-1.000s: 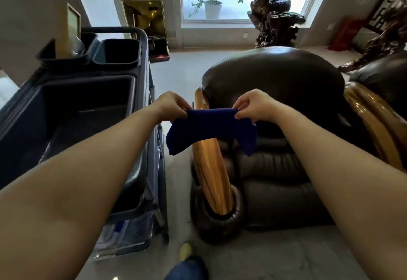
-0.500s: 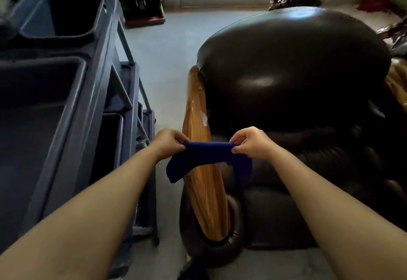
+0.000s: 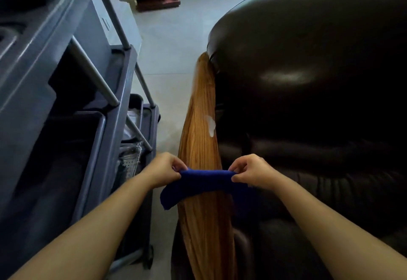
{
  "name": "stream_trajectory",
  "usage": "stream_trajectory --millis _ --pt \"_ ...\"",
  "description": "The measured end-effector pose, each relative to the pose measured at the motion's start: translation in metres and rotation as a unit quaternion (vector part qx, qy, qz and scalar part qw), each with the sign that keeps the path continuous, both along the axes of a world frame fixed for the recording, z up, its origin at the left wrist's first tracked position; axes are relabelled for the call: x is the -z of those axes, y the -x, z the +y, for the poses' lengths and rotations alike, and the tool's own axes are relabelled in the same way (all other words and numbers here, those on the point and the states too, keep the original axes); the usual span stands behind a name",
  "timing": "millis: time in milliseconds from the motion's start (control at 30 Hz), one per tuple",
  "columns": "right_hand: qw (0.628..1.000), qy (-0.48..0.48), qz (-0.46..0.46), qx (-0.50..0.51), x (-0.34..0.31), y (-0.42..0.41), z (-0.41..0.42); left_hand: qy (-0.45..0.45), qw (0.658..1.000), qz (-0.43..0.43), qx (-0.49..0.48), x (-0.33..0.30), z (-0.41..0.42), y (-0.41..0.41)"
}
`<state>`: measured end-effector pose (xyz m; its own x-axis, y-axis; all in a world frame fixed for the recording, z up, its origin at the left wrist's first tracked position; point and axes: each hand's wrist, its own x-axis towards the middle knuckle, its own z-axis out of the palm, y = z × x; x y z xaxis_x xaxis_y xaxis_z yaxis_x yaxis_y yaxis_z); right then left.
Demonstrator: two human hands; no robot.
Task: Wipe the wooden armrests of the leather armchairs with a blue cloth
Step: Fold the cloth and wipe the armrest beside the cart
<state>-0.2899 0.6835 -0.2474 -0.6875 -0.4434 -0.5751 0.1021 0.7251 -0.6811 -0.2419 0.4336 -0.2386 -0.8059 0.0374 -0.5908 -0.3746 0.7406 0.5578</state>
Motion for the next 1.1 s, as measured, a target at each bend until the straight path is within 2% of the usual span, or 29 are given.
stream_trajectory --millis 67,133,167,233,300,400,467,567,667,933,1000,1100 --pt "1.0 0.019 -0.002 0.013 0.012 0.008 -0.002 0.003 1.0 0.003 -0.004 0.01 -0.001 0.006" --pt "0.997 0.015 0.05 0.056 0.027 0.013 -0.007 0.019 0.998 0.049 -0.018 0.021 0.002 0.008" --pt "0.991 0.003 0.096 0.093 0.036 0.013 -0.011 0.05 0.992 0.108 -0.034 0.028 0.007 0.007" --pt "0.964 -0.015 0.183 0.191 0.052 -0.003 -0.022 0.11 0.956 0.249 -0.104 0.04 0.023 -0.005" --pt "0.937 -0.016 0.237 0.257 0.067 -0.025 -0.035 0.148 0.92 0.33 -0.151 0.052 0.045 -0.018" --pt "0.937 -0.005 0.224 0.267 0.088 -0.046 -0.058 0.182 0.924 0.317 -0.111 0.078 0.071 -0.026" --pt "0.944 0.006 0.163 0.286 0.097 -0.043 -0.075 0.21 0.933 0.282 -0.078 0.095 0.077 -0.019" --pt "0.949 -0.001 0.1 0.3 0.103 -0.034 -0.088 0.256 0.928 0.264 -0.068 0.11 0.077 -0.004" --pt "0.951 0.06 0.076 0.293 0.106 -0.019 -0.084 0.266 0.924 0.269 -0.057 0.115 0.076 0.013" --pt "0.931 0.214 0.091 0.28 0.113 0.084 -0.101 0.273 0.913 0.295 -0.065 0.11 0.055 0.101" --pt "0.932 0.217 0.092 0.277 0.112 0.107 -0.105 0.27 0.914 0.295 -0.063 0.107 0.05 0.126" --pt "0.953 0.156 0.119 0.229 0.108 0.119 -0.1 0.222 0.924 0.306 -0.064 0.1 0.044 0.141"
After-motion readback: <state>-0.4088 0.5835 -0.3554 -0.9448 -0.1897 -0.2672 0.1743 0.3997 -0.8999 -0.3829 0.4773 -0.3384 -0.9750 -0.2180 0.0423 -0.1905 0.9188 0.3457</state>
